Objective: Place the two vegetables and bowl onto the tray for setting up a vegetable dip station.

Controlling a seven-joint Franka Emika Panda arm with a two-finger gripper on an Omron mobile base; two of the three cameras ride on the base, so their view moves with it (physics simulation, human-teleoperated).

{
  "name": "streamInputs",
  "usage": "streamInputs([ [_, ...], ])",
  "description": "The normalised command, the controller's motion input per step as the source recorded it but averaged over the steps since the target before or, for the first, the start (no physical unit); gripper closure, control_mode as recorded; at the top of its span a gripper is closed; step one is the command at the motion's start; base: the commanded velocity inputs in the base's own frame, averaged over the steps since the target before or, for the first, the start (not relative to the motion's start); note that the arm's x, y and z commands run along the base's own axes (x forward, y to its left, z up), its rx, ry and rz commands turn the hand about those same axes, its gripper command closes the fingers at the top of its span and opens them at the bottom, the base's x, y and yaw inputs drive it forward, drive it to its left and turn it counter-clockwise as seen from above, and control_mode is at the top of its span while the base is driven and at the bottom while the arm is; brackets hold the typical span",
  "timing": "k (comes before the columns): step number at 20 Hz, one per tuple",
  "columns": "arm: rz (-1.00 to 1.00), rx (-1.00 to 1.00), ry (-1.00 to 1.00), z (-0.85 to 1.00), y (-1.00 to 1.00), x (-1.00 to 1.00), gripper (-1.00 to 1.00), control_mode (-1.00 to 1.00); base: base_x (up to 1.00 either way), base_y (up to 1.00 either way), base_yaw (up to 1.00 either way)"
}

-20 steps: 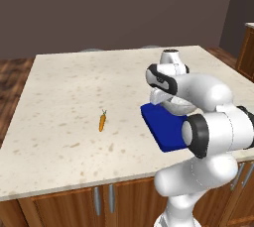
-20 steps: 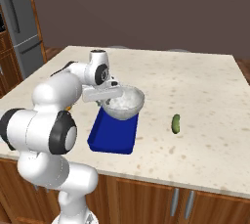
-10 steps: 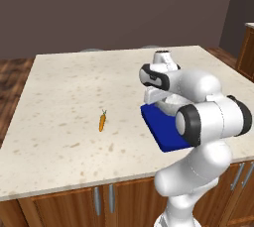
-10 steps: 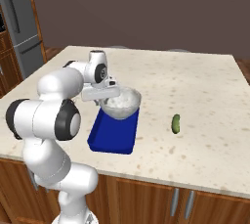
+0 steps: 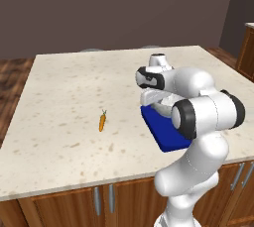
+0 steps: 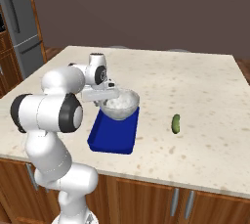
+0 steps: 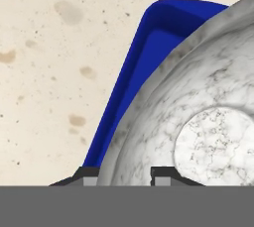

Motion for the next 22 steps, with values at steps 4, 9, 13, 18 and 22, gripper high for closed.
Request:
streamInputs([
  [4,0.00,0.00,0.01,-0.15,0.05,0.18,1.00,-1.00,0.00,0.00,0.00],
  [9,0.00,0.00,0.01,-0.12,0.05,0.18,1.00,-1.00,0.00,0.00,0.00],
  [13,0.00,0.00,0.01,-0.14,0.04,0.13,1.00,-1.00,0.00,0.00,0.00],
  [18,0.00,0.00,0.00,-0.14,0.01,0.07,1.00,-1.00,0.00,0.00,0.00],
  [22,0.00,0.00,0.00,-0.12,0.00,0.04,1.00,-1.00,0.00,0.00,0.00],
])
